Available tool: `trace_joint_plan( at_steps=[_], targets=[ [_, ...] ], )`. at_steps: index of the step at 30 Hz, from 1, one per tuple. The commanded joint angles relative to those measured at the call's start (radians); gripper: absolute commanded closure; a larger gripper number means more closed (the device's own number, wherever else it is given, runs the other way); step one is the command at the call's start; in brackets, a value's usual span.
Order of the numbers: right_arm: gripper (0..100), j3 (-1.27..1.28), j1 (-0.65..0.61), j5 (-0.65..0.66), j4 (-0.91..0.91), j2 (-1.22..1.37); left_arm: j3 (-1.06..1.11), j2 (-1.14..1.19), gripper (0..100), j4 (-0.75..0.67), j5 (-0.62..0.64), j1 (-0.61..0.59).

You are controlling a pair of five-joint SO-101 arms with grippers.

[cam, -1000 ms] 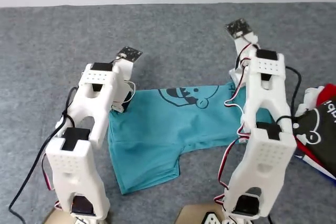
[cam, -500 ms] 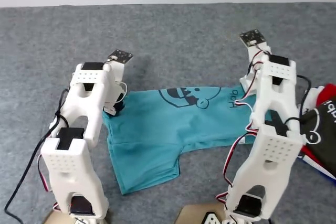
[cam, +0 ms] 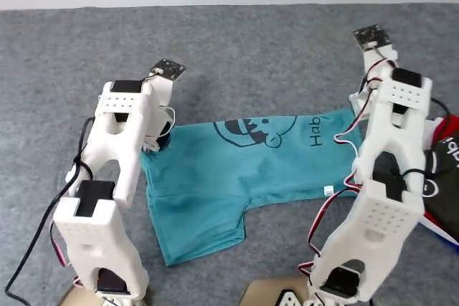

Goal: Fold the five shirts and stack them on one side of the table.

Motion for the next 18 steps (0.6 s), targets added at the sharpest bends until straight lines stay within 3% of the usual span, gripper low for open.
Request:
trace_joint_plan(
  at_steps=[1, 10, 18],
  targets=[
    [98.8, -0.046, -0.008, -0.009, -0.002, -0.067, -0.022, -0.069, 99, 0.005, -0.015, 0.021],
    [98.8, -0.048, -0.114, -0.009, -0.168, 0.117, -0.027, 0.057, 99, -0.058, -0.015, 0.018],
    [98.8, -0.104, -0.079, -0.005, -0.171, 0.219, -0.025, 0.095, 99, -0.058, -0.017, -0.015]
  ],
)
